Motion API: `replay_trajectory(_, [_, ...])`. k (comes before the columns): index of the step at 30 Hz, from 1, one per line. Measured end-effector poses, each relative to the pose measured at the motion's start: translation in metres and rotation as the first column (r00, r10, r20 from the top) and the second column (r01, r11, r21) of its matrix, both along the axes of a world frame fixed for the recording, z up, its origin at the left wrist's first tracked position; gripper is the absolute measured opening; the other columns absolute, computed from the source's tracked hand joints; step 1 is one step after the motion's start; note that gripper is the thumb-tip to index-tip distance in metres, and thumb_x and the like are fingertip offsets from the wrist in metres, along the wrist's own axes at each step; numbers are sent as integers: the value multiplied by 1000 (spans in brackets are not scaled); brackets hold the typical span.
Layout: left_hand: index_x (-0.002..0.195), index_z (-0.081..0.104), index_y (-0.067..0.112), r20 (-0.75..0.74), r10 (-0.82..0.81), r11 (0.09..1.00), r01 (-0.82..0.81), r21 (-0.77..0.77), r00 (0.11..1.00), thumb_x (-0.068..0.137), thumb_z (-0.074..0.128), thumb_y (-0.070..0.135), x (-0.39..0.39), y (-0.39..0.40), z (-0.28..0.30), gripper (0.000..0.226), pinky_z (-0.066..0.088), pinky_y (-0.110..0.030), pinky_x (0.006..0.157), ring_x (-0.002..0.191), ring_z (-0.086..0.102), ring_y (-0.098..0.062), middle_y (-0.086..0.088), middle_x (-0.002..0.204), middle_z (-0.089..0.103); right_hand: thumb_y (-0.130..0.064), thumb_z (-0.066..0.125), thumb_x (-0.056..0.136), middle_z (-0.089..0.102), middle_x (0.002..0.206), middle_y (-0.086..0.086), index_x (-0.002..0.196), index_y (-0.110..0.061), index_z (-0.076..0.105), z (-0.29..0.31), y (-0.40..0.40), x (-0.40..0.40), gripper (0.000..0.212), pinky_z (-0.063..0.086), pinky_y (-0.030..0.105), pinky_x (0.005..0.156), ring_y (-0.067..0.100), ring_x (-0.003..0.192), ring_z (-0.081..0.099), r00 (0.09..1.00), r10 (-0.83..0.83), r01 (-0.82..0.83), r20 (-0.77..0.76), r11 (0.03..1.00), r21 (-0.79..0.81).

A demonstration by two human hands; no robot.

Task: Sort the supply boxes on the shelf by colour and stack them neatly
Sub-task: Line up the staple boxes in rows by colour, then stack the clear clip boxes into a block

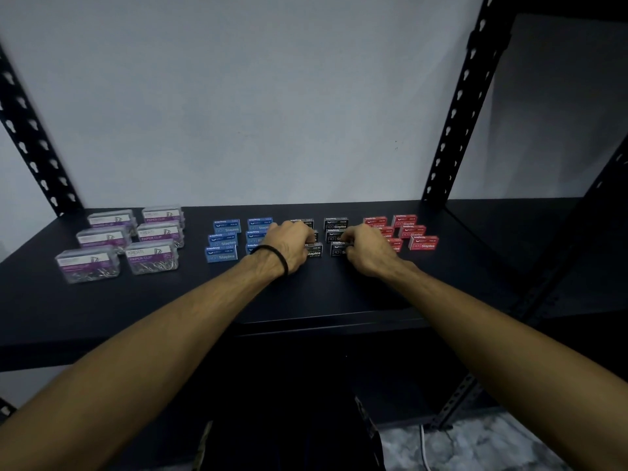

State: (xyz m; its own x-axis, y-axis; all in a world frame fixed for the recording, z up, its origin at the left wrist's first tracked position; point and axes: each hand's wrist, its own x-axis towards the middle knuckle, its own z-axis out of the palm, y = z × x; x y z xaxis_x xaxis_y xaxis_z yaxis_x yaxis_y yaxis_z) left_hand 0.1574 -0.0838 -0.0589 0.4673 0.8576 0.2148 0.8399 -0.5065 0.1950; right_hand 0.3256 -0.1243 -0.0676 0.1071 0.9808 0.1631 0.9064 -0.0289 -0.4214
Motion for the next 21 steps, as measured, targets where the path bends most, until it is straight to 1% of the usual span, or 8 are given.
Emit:
replay_trajectory(5, [119, 64, 18, -10, -16, 1000, 17, 17, 1000, 89, 61, 10, -2, 4, -2, 30, 39, -41, 105, 113, 58, -24, -5, 122, 65, 8, 52, 87, 70, 110, 12, 111, -4, 68, -1, 1, 0, 31, 54, 37, 88, 25, 100, 65, 1000, 2, -2, -1, 1000, 13])
replay_trajectory(7, [118, 64, 19, -26, -20, 999, 21, 26, 999, 89, 61, 12, -2, 5, -2, 30, 36, -42, 106, 112, 58, -23, -4, 121, 65, 8, 52, 86, 70, 110, 12, 110, -3, 68, -1, 1, 0, 31, 54, 36, 88, 26, 100, 65, 1000, 4, -4, 2, 1000, 18])
replay_trajectory(10, [120, 63, 20, -47, -29, 998, 31, 46, 998, 89, 62, 18, -2, 5, 1, 31, 32, -43, 106, 111, 59, -22, -3, 117, 67, 8, 54, 85, 70, 107, 10, 110, -3, 68, 0, 1, 1, 32, 53, 30, 81, 24, 95, 65, 1000, 11, -11, 11, 1000, 26])
replay_trajectory(12, [122, 62, 22, -48, -38, 996, 42, 85, 998, 89, 62, 25, -4, 4, 4, 33, 34, -43, 103, 111, 58, -21, -1, 116, 68, 4, 57, 83, 69, 103, 9, 108, -5, 68, 2, 0, 0, 29, 50, 29, 73, 21, 86, 62, 998, 6, -8, 61, 999, 31])
replay_trajectory(13, [122, 62, 22, -43, -46, 993, 50, 109, 998, 89, 62, 29, -6, 4, 6, 33, 35, -43, 102, 111, 58, -21, 0, 116, 67, 1, 58, 83, 68, 103, 10, 108, -6, 67, 4, 0, 0, 28, 50, 30, 73, 22, 84, 61, 995, -6, 2, 101, 999, 36])
replay_trajectory(16, [121, 62, 22, 21, -69, 986, 65, 151, 997, 89, 62, 32, -17, 2, 15, 33, 37, -42, 100, 109, 58, -21, 0, 116, 66, -10, 60, 85, 58, 110, 11, 112, -8, 63, 12, -2, -3, 28, 53, 37, 81, 27, 90, 61, 979, -39, 25, 200, 997, 74])
replay_trajectory(18, [119, 63, 23, 68, -73, 985, 61, 161, 995, 89, 61, 32, -29, 0, 24, 31, 39, -41, 99, 108, 58, -20, 0, 113, 66, -16, 61, 87, 54, 115, 12, 115, -8, 61, 20, -2, -9, 29, 51, 40, 80, 29, 93, 60, 971, -56, 28, 232, 992, 123])
replay_trajectory(21, [117, 65, 19, 105, -64, 985, 46, 165, 992, 91, 60, 32, -56, -4, 37, 30, 41, -41, 98, 107, 58, -20, -1, 112, 67, -21, 59, 90, 54, 119, 12, 118, -7, 61, 31, 4, -26, 32, 50, 39, 79, 29, 96, 60, 970, -52, 7, 239, 983, 185])
